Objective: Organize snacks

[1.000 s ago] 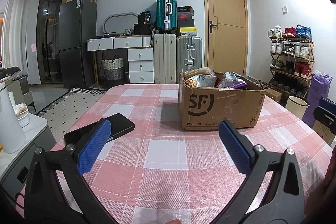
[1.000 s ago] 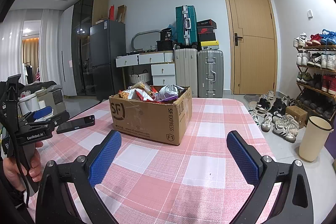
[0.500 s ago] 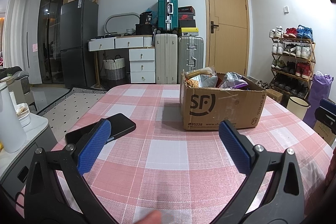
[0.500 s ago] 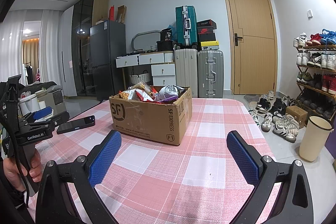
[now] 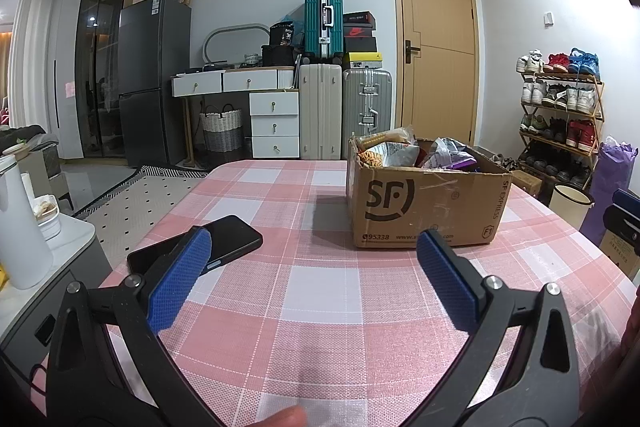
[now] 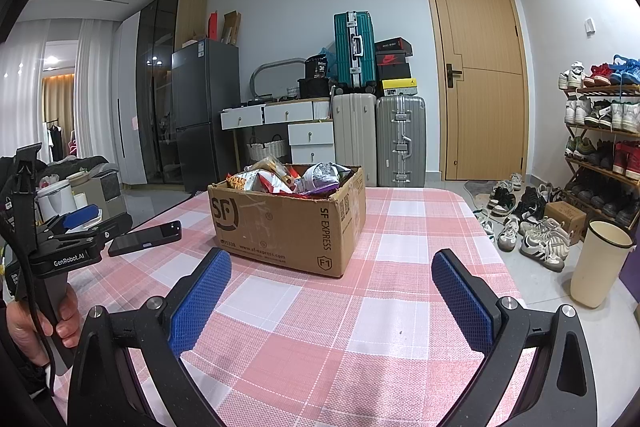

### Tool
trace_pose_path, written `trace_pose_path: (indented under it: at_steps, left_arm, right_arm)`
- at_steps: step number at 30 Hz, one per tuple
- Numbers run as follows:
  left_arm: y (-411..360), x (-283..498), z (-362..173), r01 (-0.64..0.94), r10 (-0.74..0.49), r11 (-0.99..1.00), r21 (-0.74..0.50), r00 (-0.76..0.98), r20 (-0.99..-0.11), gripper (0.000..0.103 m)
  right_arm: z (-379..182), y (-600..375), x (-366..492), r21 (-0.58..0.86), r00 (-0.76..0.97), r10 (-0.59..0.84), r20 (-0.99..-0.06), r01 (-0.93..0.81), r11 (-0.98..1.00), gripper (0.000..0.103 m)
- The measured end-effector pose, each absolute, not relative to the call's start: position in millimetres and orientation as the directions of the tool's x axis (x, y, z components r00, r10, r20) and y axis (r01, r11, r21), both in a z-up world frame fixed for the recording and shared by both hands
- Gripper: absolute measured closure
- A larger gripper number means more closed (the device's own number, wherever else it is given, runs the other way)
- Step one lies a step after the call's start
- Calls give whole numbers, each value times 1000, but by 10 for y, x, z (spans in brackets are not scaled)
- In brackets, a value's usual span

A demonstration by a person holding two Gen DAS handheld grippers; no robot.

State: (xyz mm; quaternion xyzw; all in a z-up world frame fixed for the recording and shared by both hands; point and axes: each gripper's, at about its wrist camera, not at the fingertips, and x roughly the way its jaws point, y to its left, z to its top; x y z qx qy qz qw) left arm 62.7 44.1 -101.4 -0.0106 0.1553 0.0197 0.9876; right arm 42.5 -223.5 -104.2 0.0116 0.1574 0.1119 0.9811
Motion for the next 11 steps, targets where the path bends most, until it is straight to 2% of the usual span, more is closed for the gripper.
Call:
trace_pose_path:
  at_steps: [11]
  left_arm:
    - [443, 635, -1019, -44, 38, 999, -13, 950, -308, 0]
  right_arm:
    - [-1046, -2237, 424, 58, 926, 223, -306, -216, 975, 1]
